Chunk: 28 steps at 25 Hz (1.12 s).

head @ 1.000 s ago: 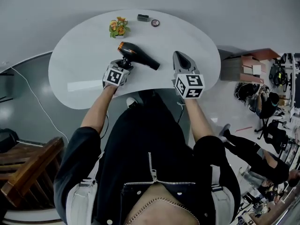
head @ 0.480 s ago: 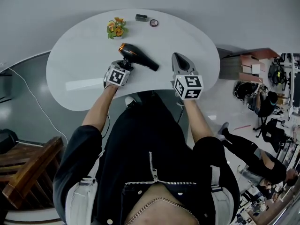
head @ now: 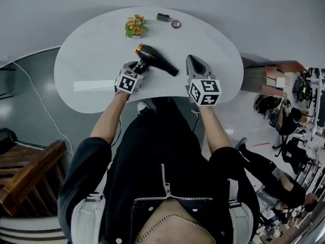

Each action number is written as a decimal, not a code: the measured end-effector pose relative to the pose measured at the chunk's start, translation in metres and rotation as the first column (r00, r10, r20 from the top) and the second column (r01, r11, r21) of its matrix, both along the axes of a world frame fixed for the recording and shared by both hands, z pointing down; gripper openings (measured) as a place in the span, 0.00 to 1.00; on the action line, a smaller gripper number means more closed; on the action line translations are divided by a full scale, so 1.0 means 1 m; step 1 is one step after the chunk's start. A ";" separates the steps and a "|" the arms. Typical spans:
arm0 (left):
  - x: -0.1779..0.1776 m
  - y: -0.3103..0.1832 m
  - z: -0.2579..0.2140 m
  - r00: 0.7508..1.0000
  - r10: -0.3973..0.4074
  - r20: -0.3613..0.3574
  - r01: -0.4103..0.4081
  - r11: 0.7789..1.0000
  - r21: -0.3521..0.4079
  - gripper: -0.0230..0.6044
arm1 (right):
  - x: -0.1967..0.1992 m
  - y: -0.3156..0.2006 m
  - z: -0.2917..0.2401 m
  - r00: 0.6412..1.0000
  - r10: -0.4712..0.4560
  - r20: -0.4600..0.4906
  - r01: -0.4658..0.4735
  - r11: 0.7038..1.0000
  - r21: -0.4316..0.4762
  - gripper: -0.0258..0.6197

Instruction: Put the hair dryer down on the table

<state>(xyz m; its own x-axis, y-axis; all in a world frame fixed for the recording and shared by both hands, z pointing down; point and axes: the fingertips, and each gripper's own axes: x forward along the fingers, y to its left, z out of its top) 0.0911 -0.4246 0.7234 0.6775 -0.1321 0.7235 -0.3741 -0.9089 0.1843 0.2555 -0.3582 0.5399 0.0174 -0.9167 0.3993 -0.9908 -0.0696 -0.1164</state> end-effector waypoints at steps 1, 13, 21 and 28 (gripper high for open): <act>-0.002 -0.003 -0.008 1.000 -0.015 -0.023 0.016 1.000 0.011 0.49 | -0.003 -0.002 0.001 1.000 -0.008 0.003 0.008 1.000 0.002 0.05; -0.062 -0.038 -0.115 0.956 -0.164 -0.243 0.210 0.961 0.178 0.10 | -0.051 -0.038 -0.010 0.994 -0.104 0.025 0.102 0.993 0.066 0.05; -0.102 -0.050 -0.190 0.907 -0.211 -0.365 0.318 0.911 0.262 0.09 | -0.085 -0.058 -0.031 0.985 -0.171 0.010 0.168 0.975 0.148 0.05; -0.134 -0.059 -0.247 0.853 -0.236 -0.466 0.407 0.860 0.309 0.08 | -0.108 -0.071 -0.050 0.975 -0.223 -0.018 0.221 0.952 0.211 0.05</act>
